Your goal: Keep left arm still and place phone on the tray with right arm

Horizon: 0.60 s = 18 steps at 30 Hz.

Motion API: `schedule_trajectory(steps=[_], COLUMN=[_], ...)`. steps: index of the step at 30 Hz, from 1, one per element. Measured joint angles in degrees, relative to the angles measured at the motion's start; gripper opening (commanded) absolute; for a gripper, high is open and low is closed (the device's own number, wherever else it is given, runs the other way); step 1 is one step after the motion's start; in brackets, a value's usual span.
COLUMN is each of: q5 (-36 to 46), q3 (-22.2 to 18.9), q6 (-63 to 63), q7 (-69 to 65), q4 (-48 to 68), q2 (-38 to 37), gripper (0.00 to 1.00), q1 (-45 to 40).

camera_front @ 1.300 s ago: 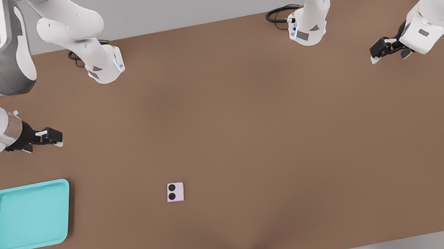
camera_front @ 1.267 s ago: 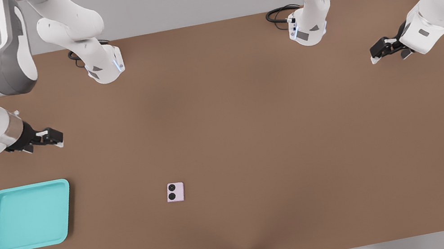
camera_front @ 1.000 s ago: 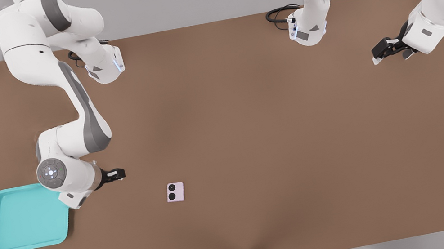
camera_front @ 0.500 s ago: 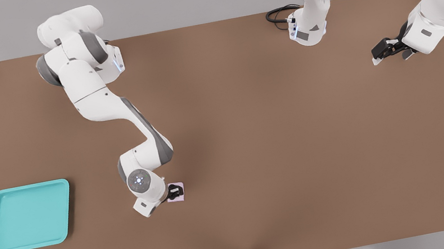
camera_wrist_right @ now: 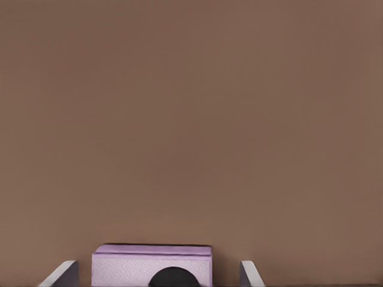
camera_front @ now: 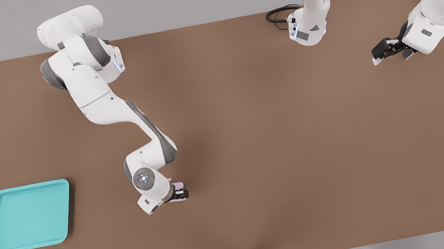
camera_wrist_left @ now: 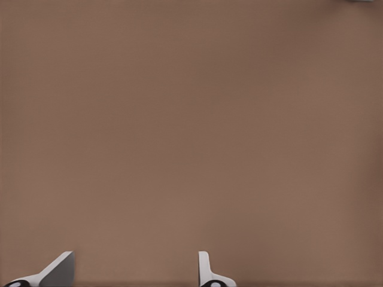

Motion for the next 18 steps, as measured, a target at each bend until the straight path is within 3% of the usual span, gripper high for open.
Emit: schedule_trajectory(steps=[9, 12, 18], q5=[-0.6, -1.0, -1.0], q3=[0.0, 0.0, 0.0], q6=[0.5, 0.6, -0.1], q7=[4.0, 4.9, 6.0], q4=[-0.2, -0.2, -0.3], q2=[1.0, 1.1, -0.4], gripper=[0.99, 0.79, 0.77], q1=[0.6, 0.6, 0.7])
